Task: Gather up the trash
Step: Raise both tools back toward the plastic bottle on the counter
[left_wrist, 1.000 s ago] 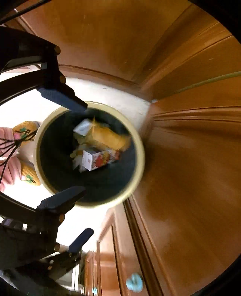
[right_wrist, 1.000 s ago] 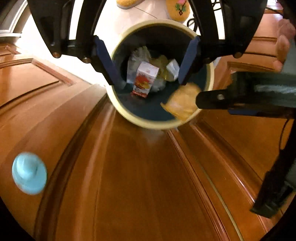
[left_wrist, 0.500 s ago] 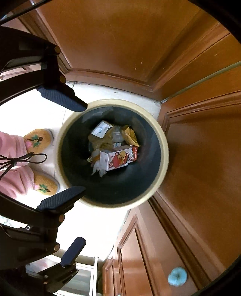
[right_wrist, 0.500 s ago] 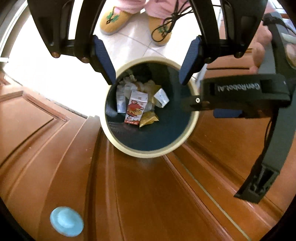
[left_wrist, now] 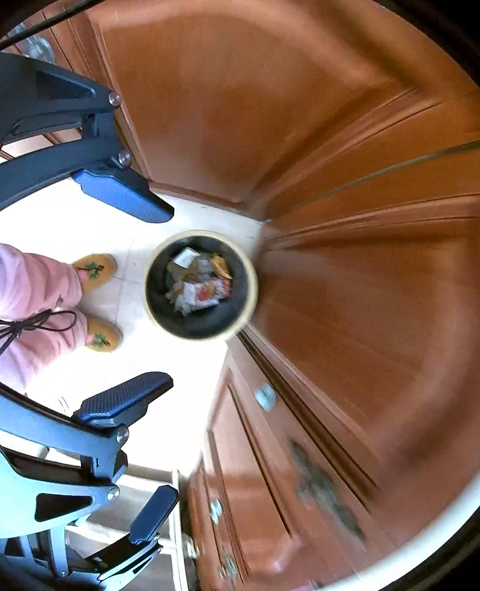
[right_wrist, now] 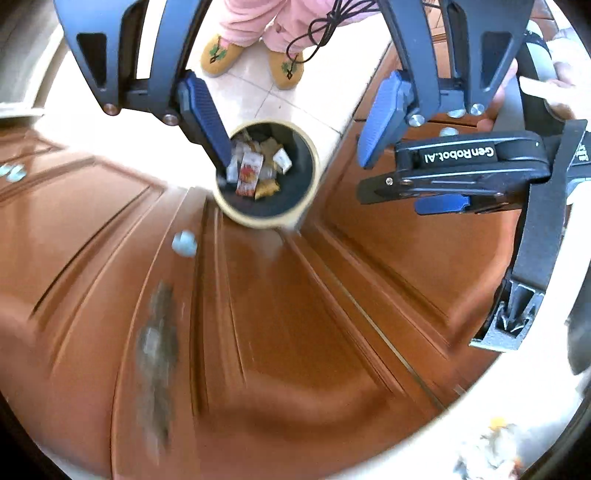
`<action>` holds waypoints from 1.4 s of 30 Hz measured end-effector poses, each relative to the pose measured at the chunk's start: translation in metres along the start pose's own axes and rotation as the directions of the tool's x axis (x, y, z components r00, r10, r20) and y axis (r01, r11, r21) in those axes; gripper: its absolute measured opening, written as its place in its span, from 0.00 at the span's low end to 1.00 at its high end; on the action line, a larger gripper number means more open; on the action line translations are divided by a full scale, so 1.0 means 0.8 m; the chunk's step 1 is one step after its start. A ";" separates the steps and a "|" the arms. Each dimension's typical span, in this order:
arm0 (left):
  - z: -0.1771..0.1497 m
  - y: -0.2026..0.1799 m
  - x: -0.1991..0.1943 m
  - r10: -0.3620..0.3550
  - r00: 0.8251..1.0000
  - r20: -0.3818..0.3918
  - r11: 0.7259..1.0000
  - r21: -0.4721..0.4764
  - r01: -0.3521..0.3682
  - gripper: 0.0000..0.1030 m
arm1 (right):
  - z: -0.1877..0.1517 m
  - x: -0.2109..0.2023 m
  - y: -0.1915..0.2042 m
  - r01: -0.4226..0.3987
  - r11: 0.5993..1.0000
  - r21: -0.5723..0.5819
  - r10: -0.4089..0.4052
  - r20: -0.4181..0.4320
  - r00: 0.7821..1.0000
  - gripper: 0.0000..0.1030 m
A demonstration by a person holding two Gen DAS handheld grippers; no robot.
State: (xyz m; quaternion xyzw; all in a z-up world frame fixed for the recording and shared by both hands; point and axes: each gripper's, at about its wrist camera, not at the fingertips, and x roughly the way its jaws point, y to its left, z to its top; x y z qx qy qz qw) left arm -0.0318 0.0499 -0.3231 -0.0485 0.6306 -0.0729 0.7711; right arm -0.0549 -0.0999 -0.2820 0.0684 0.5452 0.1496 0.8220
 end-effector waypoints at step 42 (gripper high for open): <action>0.126 -0.107 -0.448 -0.148 0.833 0.533 0.961 0.275 -0.005 0.91 | 0.155 -0.401 0.073 0.190 0.978 0.088 -0.209 0.491 0.846 0.69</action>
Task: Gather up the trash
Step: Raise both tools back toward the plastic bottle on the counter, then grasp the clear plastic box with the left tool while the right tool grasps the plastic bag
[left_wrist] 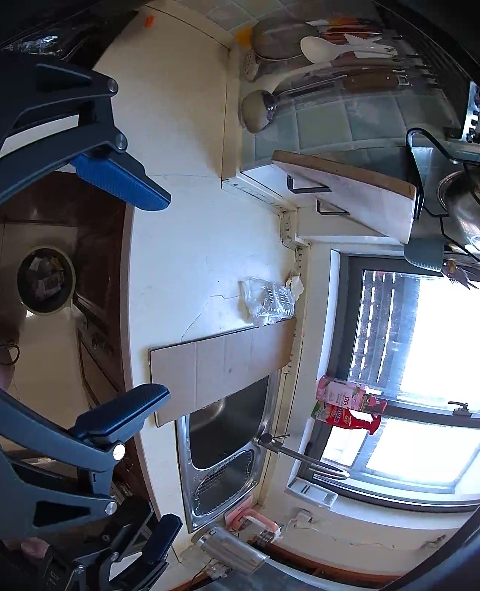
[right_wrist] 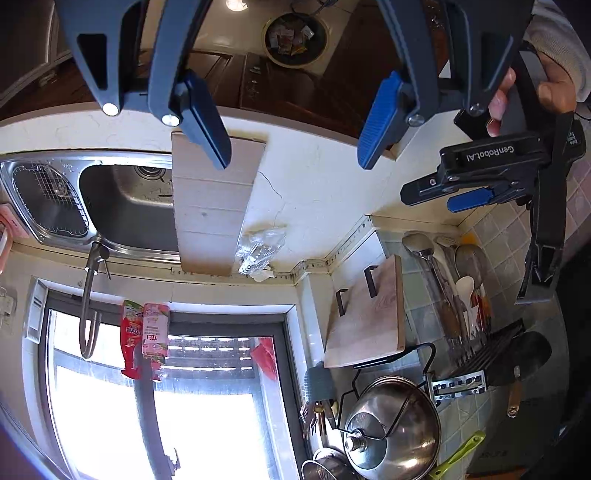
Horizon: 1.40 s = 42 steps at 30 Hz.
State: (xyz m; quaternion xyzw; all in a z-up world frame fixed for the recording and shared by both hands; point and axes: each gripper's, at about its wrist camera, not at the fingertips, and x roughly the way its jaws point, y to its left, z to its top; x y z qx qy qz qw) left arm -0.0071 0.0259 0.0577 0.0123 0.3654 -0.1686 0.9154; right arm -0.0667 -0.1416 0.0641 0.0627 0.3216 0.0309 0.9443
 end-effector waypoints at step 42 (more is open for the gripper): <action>0.259 -0.001 0.642 0.012 0.829 -0.559 1.000 -0.003 -0.017 0.94 | 0.192 0.564 -0.290 -0.152 0.829 0.539 0.382 -0.346 0.857 0.37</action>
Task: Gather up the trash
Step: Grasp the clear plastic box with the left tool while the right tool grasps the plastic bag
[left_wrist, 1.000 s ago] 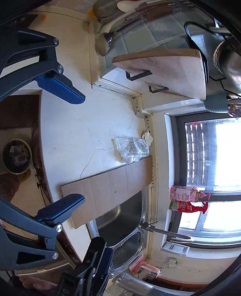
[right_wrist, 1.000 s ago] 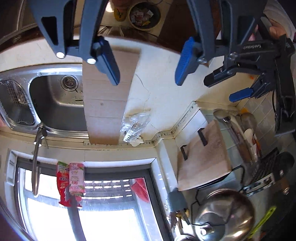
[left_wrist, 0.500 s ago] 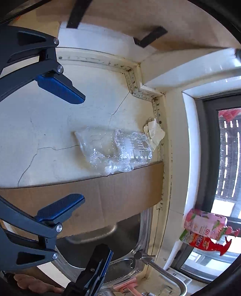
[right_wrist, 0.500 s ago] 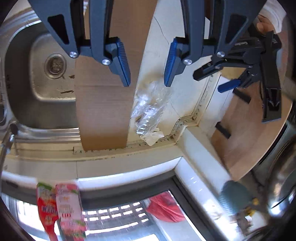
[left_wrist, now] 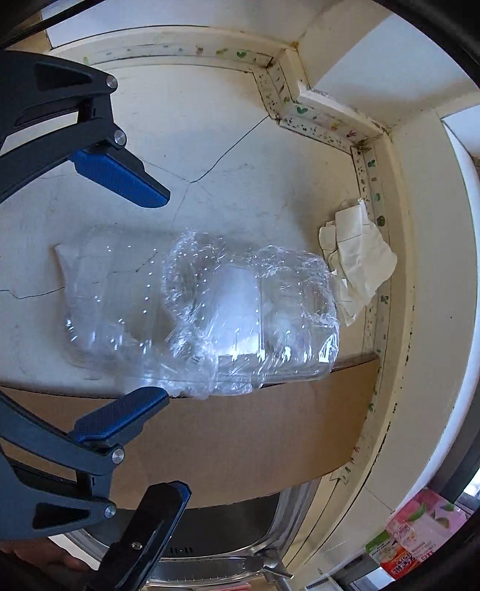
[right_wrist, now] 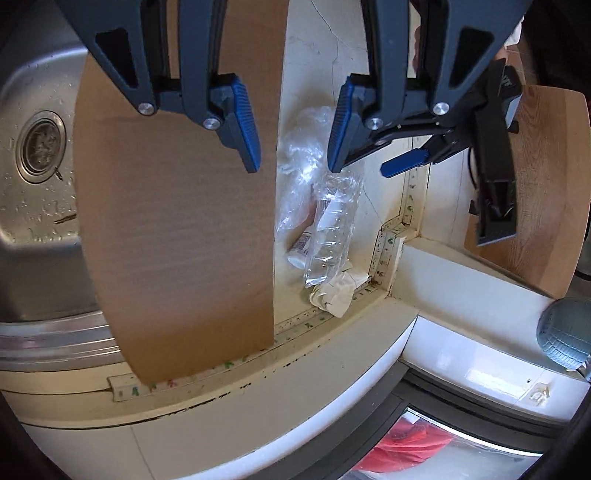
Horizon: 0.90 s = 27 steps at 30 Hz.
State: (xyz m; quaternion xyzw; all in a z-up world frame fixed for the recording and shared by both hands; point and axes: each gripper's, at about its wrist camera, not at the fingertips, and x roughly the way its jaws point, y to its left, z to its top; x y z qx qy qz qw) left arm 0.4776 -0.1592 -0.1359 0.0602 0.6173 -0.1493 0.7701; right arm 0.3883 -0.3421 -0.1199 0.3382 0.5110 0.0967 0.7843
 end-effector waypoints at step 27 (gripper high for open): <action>-0.089 0.062 -0.051 -0.099 0.976 0.196 0.966 -0.215 0.142 0.84 | -0.010 0.059 0.032 0.007 0.993 -0.120 -0.020 -0.108 0.994 0.47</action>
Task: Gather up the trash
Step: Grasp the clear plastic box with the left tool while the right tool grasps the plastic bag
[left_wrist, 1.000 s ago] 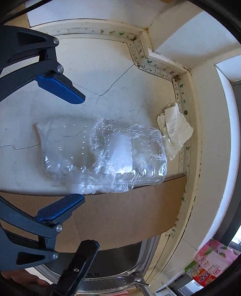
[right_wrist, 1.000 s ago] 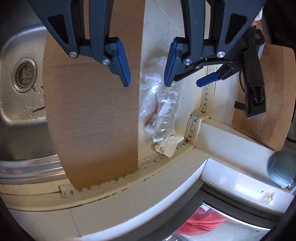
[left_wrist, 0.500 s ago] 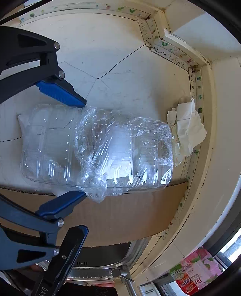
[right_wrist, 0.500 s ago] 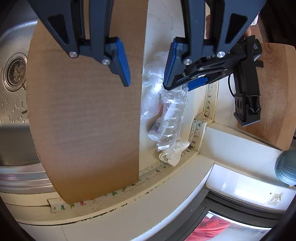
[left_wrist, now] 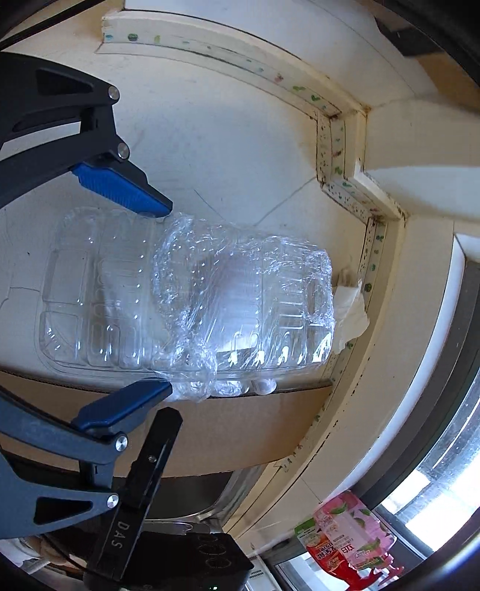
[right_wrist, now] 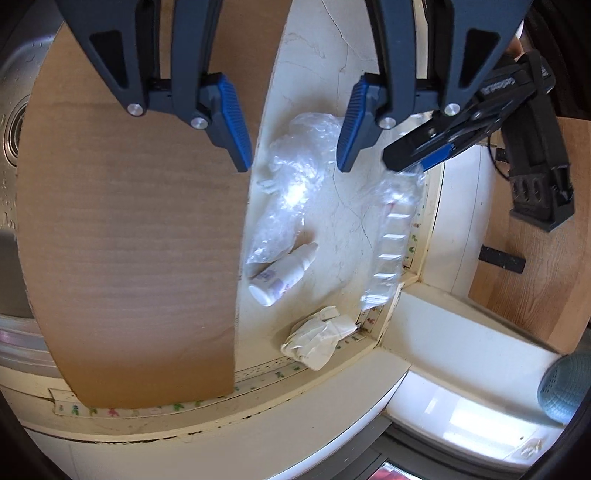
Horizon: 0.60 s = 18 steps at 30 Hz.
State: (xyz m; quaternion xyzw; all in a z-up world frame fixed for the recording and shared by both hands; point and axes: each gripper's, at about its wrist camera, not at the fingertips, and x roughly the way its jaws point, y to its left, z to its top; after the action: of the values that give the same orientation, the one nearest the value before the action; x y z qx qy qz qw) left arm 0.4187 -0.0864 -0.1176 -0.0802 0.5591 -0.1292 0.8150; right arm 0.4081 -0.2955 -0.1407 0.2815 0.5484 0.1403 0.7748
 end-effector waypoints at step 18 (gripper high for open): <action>-0.133 0.073 -0.094 0.061 0.997 0.047 0.994 -0.088 -0.057 0.85 | -0.035 0.063 0.068 0.080 0.974 -0.212 -0.086 -0.018 0.996 0.23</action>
State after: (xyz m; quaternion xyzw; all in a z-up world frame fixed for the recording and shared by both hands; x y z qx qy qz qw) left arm 0.3011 -0.0068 -0.1054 -0.1020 0.5460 -0.0786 0.8278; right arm 0.4051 -0.2174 -0.1539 0.1723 0.5523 0.1692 0.7979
